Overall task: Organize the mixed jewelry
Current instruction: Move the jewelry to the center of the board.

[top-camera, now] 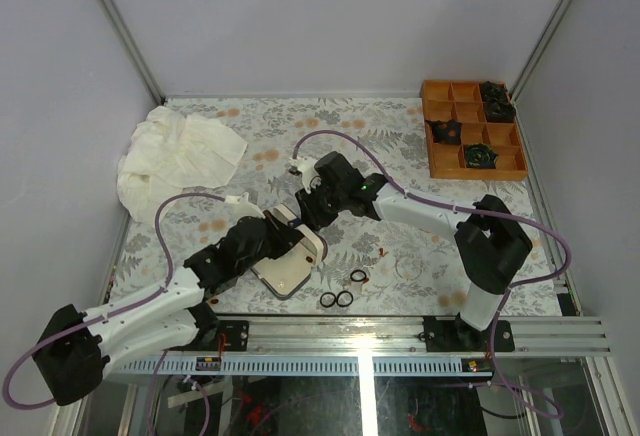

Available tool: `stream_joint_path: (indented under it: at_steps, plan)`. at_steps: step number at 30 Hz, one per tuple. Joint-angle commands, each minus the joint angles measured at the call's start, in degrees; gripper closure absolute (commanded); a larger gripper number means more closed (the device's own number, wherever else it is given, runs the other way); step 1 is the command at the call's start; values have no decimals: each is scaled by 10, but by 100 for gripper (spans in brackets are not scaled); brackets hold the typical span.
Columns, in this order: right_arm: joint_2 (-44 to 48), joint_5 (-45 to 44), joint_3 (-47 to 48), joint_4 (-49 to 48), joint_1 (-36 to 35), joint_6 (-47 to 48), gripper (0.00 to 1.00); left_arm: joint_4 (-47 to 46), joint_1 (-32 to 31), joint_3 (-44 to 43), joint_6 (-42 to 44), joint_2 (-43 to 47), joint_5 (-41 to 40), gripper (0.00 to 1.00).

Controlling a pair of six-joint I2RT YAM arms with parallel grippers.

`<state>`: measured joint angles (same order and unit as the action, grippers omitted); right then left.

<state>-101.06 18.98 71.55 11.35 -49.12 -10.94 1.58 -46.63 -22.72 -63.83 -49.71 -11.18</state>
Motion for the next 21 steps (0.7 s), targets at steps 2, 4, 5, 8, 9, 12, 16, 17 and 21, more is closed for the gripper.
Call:
stream_joint_path:
  at_steps: [2,4,5,8,9,12,16,17,21]
  plan:
    - [29,11,-7,-20,10,2,63,-65,-7,-3,-6,12,-16,100]
    - [29,11,-11,-22,14,1,59,-57,-7,1,-8,20,-18,100]
    - [29,9,-12,-22,15,1,58,-54,-7,3,-8,25,-19,100]
    - [27,3,-13,-21,20,-2,55,-43,-7,9,-9,39,-22,100]
    - [26,1,-12,-19,21,-3,54,-39,-7,10,-9,44,-23,99]
    - [24,-9,-8,-15,26,-5,50,-32,-7,16,-11,57,-26,98]
    - [24,-24,-5,-6,33,-8,44,-21,-7,18,-10,70,-29,96]
    - [23,-31,-3,-3,36,-9,43,-18,-7,18,-10,73,-29,96]
    - [21,-56,1,10,47,-12,37,-1,-7,23,-11,93,-34,95]
